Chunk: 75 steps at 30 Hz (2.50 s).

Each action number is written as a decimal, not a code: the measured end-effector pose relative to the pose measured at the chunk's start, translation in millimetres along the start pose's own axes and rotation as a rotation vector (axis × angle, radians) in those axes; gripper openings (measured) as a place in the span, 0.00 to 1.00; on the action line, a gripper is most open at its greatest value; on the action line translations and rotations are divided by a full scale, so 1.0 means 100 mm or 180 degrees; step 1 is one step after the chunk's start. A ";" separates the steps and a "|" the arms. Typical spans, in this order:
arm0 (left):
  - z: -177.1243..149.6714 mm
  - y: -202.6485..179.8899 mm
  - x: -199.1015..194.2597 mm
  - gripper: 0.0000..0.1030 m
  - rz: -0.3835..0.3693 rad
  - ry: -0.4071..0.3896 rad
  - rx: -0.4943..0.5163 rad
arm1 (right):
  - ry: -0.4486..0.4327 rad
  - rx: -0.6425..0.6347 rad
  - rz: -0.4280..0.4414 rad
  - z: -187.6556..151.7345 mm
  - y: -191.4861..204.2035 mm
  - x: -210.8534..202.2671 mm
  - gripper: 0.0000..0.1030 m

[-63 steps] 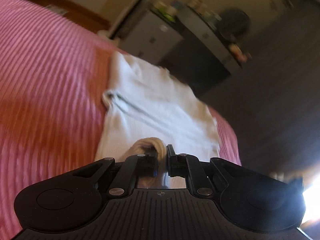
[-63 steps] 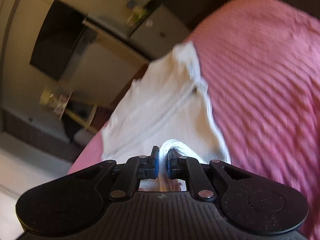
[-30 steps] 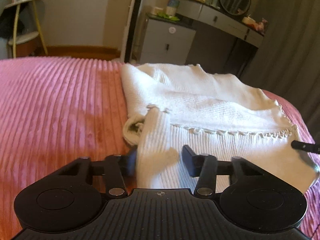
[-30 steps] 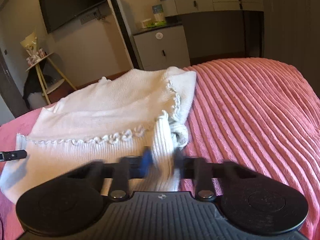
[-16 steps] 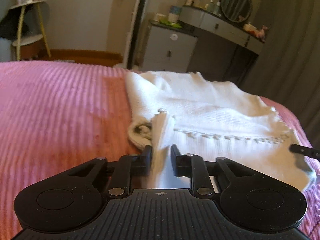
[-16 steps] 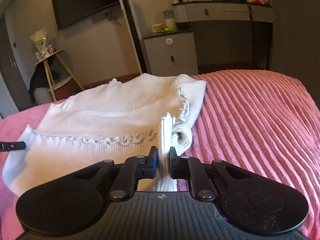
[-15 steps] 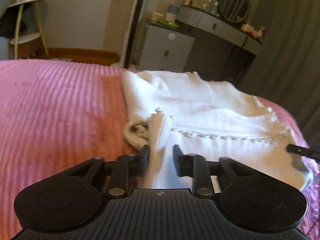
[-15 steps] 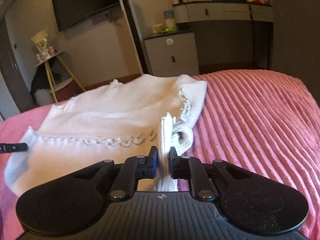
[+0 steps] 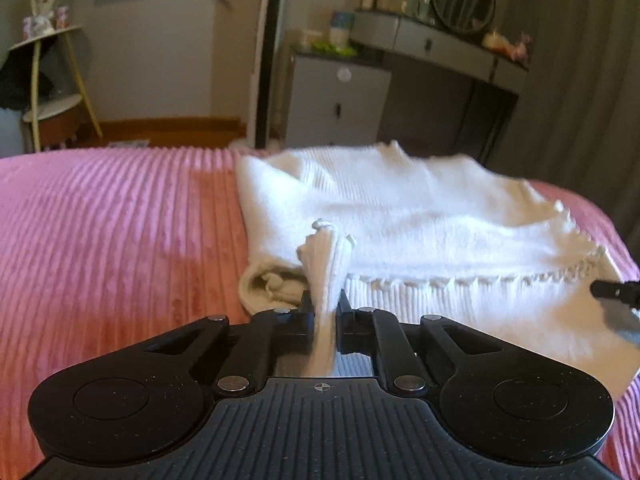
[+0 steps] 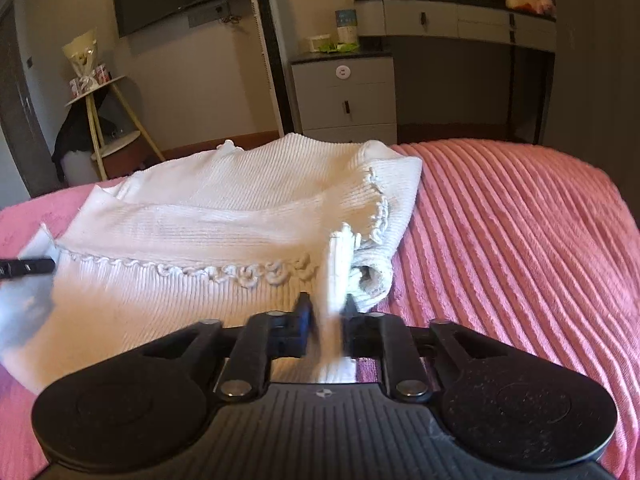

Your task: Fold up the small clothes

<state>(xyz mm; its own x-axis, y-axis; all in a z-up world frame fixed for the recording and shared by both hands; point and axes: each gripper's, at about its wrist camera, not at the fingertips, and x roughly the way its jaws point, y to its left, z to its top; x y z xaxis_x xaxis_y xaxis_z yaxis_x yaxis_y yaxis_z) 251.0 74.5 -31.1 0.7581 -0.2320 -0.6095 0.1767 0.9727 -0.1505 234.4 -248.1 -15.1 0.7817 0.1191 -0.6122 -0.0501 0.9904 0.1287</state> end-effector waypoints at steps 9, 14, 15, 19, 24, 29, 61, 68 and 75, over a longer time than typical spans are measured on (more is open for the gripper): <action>-0.04 -0.01 -0.38 0.10 -0.0093 -0.0186 0.0132 | -0.0197 -0.0474 -0.0111 -0.06 0.19 -0.37 0.07; -0.07 -0.02 -0.34 0.10 -0.0111 -0.0127 0.0108 | -0.0125 -0.0588 -0.0155 -0.06 0.25 -0.27 0.07; -0.08 -0.01 -0.33 0.10 -0.0121 -0.0111 0.0079 | -0.0143 -0.0536 -0.0191 -0.05 0.24 -0.26 0.07; -0.10 0.01 -0.26 0.10 -0.0150 -0.0022 0.0025 | 0.0062 -0.0404 -0.0134 0.01 0.14 -0.06 0.08; -0.12 0.04 -0.16 0.11 -0.0135 0.0086 -0.0008 | 0.0179 -0.0242 -0.0087 0.04 0.06 0.09 0.08; -0.15 0.07 -0.02 0.13 -0.0072 0.0226 -0.0051 | 0.0204 -0.0099 -0.0027 0.06 0.03 0.13 0.07; 1.26 -0.09 1.20 0.10 0.0757 -0.0574 0.0278 | -0.0781 -0.0690 -0.1373 1.37 0.18 1.43 0.06; 1.15 -0.01 1.21 0.34 0.0922 -0.0393 0.0146 | -0.0691 -0.0406 -0.1349 1.24 0.12 1.25 0.27; 0.75 -0.02 0.66 0.60 0.0522 -0.0149 -0.0042 | -0.0794 0.0394 -0.0543 0.36 0.11 0.26 0.33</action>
<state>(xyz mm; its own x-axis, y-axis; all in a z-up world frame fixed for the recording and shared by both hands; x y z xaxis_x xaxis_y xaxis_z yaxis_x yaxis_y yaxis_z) 347.5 57.6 -12.6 0.8046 -0.0692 -0.5898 0.0401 0.9972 -0.0623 276.5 -236.2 -1.0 0.9013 -0.0838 -0.4251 0.1587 0.9768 0.1439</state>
